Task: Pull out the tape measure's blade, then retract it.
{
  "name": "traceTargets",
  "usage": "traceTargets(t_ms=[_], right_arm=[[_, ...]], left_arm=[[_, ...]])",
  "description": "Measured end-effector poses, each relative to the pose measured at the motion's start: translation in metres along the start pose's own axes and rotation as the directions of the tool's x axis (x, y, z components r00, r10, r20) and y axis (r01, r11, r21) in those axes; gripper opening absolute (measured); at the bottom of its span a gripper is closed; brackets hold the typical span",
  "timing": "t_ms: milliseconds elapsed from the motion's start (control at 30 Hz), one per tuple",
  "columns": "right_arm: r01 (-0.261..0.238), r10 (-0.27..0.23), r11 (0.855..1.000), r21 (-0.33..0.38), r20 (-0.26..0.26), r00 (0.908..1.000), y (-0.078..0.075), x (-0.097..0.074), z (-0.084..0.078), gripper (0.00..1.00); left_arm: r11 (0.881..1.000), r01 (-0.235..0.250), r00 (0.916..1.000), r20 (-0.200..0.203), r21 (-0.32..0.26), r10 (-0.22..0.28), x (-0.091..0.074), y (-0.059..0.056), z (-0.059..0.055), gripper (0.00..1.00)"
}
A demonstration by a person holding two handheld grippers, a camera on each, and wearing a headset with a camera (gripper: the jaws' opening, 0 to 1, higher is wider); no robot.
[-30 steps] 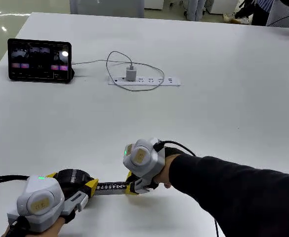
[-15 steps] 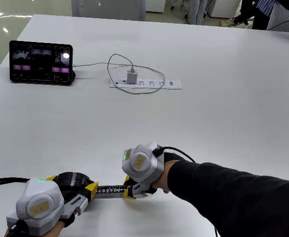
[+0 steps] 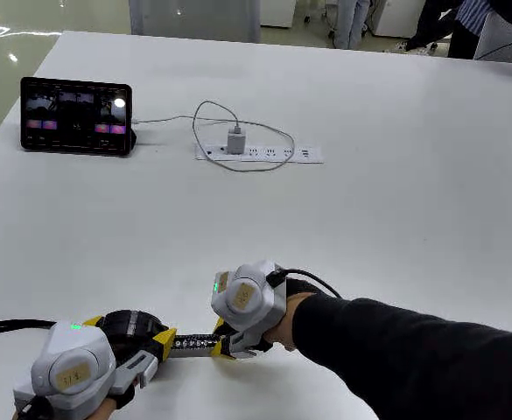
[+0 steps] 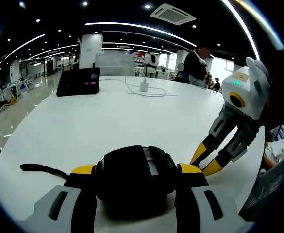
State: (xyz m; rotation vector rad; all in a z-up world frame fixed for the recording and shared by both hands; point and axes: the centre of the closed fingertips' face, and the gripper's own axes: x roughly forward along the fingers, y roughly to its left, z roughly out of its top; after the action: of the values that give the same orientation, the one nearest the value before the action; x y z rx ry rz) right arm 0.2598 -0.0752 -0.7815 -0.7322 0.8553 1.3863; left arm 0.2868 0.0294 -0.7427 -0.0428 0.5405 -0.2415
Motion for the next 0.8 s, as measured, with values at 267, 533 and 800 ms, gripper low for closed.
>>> traceTargets(t_ms=[267, 533, 800], right_arm=[[0.000, -0.001, 1.000, 0.018, 0.005, 1.0000, 0.0001, 0.0017, 0.0025, 0.10], [-0.006, 0.005, 0.999, 0.036, 0.022, 0.9997, 0.0007, 0.0032, 0.0057, 0.10], [-0.007, 0.006, 1.000, 0.030, 0.033, 0.9994, 0.0011, 0.0056, 0.0099, 0.11]], left_arm=[[1.000, 0.000, 1.0000, 0.000, 0.000, 0.000, 0.0000, 0.0002, 0.0002, 0.60], [1.000, 0.000, 1.0000, 0.001, -0.001, 0.000, -0.0001, -0.0002, 0.0002, 0.61], [1.000, 0.000, 1.0000, 0.001, -0.002, 0.000, -0.0001, -0.0003, 0.0004, 0.61]])
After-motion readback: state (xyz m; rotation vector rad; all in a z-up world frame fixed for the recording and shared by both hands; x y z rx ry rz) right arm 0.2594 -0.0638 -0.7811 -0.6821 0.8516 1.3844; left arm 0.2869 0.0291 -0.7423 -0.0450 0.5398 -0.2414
